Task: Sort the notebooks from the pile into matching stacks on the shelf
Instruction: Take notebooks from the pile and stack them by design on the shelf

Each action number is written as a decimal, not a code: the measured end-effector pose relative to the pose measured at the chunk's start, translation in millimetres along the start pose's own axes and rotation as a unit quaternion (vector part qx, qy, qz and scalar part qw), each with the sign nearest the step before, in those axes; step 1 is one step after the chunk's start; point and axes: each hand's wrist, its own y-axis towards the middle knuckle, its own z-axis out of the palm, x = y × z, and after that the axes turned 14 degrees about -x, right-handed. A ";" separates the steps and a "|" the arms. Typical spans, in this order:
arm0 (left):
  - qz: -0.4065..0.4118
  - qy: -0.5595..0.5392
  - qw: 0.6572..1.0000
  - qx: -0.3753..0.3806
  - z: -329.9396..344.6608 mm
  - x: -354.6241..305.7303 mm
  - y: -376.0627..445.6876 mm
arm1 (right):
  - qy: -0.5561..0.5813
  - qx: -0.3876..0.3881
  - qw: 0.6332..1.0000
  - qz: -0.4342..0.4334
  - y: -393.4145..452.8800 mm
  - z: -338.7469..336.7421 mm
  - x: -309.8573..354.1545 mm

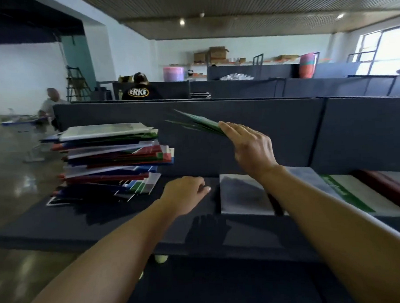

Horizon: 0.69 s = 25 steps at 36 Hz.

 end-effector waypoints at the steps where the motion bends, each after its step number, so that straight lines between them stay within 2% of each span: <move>1: 0.010 -0.003 1.000 0.000 3.2 -13.3 2.3 | -0.009 0.006 1.000 0.000 -6.2 -13.2 -8.1; 16: 0.122 -0.062 0.990 -0.017 52.3 -253.7 -13.8 | -0.163 0.080 0.983 0.043 -103.9 -239.9 -132.2; 25: 0.115 -0.111 0.987 0.021 63.6 -336.4 -32.2 | -0.195 0.115 0.968 0.110 -141.9 -308.8 -170.9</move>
